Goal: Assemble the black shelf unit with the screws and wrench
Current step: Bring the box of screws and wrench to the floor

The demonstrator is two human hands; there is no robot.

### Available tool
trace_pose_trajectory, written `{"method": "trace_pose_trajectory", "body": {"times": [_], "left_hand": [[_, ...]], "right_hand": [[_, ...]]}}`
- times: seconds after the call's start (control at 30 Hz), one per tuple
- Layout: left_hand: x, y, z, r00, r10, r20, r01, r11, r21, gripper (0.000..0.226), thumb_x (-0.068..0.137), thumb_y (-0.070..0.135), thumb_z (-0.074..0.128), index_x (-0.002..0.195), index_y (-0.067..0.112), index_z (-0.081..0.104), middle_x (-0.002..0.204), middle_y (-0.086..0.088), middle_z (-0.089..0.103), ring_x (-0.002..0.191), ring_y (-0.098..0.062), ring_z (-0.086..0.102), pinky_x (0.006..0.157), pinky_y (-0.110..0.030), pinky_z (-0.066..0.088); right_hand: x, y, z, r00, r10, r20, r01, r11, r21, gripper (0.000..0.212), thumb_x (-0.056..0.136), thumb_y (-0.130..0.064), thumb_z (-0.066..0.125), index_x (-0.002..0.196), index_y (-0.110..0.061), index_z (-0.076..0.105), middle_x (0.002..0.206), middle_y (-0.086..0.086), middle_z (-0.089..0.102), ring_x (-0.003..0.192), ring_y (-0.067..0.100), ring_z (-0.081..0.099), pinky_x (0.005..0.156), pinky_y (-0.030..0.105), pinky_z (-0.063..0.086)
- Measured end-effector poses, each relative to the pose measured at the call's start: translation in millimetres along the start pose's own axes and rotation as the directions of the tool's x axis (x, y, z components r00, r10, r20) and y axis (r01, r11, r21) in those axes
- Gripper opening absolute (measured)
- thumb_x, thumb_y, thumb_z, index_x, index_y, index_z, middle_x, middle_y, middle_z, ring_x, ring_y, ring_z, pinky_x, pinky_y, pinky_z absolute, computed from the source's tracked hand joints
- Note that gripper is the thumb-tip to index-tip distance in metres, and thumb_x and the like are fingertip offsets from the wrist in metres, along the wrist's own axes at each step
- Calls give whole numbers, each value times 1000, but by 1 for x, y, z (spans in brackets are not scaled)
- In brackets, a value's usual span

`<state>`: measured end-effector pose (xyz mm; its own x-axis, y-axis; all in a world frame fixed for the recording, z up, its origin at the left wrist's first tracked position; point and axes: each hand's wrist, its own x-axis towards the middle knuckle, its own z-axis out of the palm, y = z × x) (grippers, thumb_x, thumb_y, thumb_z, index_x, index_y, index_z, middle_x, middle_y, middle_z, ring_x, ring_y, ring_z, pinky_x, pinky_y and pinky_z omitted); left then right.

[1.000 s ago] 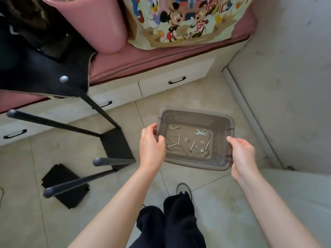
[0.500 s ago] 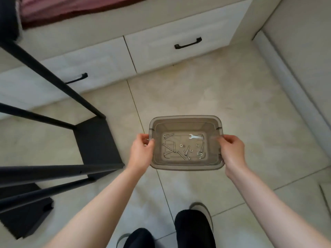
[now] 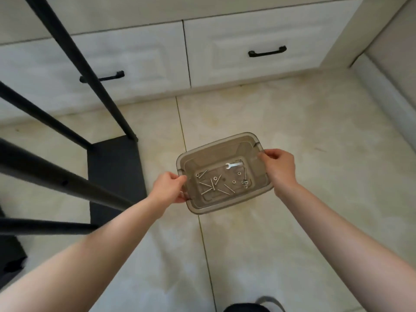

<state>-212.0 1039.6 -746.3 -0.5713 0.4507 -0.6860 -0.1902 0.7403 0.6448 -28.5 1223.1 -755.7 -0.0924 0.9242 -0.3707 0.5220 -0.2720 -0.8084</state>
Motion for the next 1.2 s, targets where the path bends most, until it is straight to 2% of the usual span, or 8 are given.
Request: {"method": "trace_pose_trajectory", "body": {"times": [0.17, 0.27, 0.4, 0.57, 0.7, 0.93, 1.07, 1.2], "left_hand": [[-13, -21, 1, 991, -120, 58, 128, 977, -170, 22, 102, 16, 57, 96, -6, 60, 70, -17, 66, 57, -22, 69, 56, -30, 62], [-25, -31, 6, 974, -179, 139, 208, 951, -230, 26, 104, 14, 53, 111, -11, 58, 90, -27, 73, 75, -29, 76, 66, -34, 63], [-34, -34, 9, 939, -228, 257, 292, 924, -247, 38, 104, 19, 54, 119, -16, 56, 98, -27, 74, 82, -30, 77, 67, -33, 63], [-36, -34, 1, 967, -215, 137, 225, 972, -68, 59, 99, 37, 62, 141, 8, 34, 126, -18, 56, 80, -30, 77, 73, -37, 64], [-22, -21, -11, 998, -60, 0, 60, 997, -38, 56, 100, 26, 61, 148, 18, 34, 121, -10, 60, 80, -28, 76, 71, -32, 63], [-18, -17, -6, 1000, -11, 12, 12, 999, -39, 29, 100, 1, 56, 129, 7, 51, 102, -14, 67, 65, -22, 74, 52, -23, 58], [-17, -19, 1, 996, -79, 51, 84, 992, -97, 23, 100, 6, 59, 121, 1, 50, 97, -16, 69, 66, -24, 76, 55, -28, 61], [-16, -15, 5, 992, -90, 86, 104, 979, -176, 28, 98, 3, 61, 124, 3, 50, 106, -20, 68, 62, -24, 75, 53, -25, 59]], "right_hand": [[11, -12, 14, 990, -140, 24, 142, 984, -107, 24, 86, -19, 70, 109, -12, 72, 100, 5, 72, 93, 18, 64, 85, 24, 45], [9, -14, 16, 981, -172, 90, 182, 976, -122, 26, 87, -10, 64, 112, -14, 70, 105, 5, 72, 89, 14, 61, 80, 21, 43], [9, -18, 10, 951, -259, 170, 285, 945, -157, 38, 88, -9, 64, 125, -11, 62, 121, 3, 66, 104, 15, 60, 90, 24, 44], [-25, 11, 9, 994, 43, 102, -20, 978, -209, 59, 91, -37, 65, 135, -5, 43, 135, 15, 48, 121, 35, 52, 103, 46, 44], [-53, 25, 18, 947, 152, 283, -95, 974, -207, 43, 88, -32, 68, 117, -10, 46, 116, 8, 58, 101, 27, 59, 81, 46, 58], [-45, 11, 31, 944, 145, 297, -138, 989, -44, 22, 84, -8, 61, 104, -16, 56, 103, 11, 65, 80, 25, 66, 46, 30, 55], [-26, -1, 40, 970, 84, 229, -60, 992, -110, 28, 90, -8, 56, 117, -6, 61, 107, 17, 68, 93, 37, 68, 76, 50, 60], [-9, -9, 49, 978, 53, 202, -28, 992, -126, 37, 93, -12, 58, 130, -5, 57, 117, 18, 67, 106, 36, 66, 88, 53, 56]]}}
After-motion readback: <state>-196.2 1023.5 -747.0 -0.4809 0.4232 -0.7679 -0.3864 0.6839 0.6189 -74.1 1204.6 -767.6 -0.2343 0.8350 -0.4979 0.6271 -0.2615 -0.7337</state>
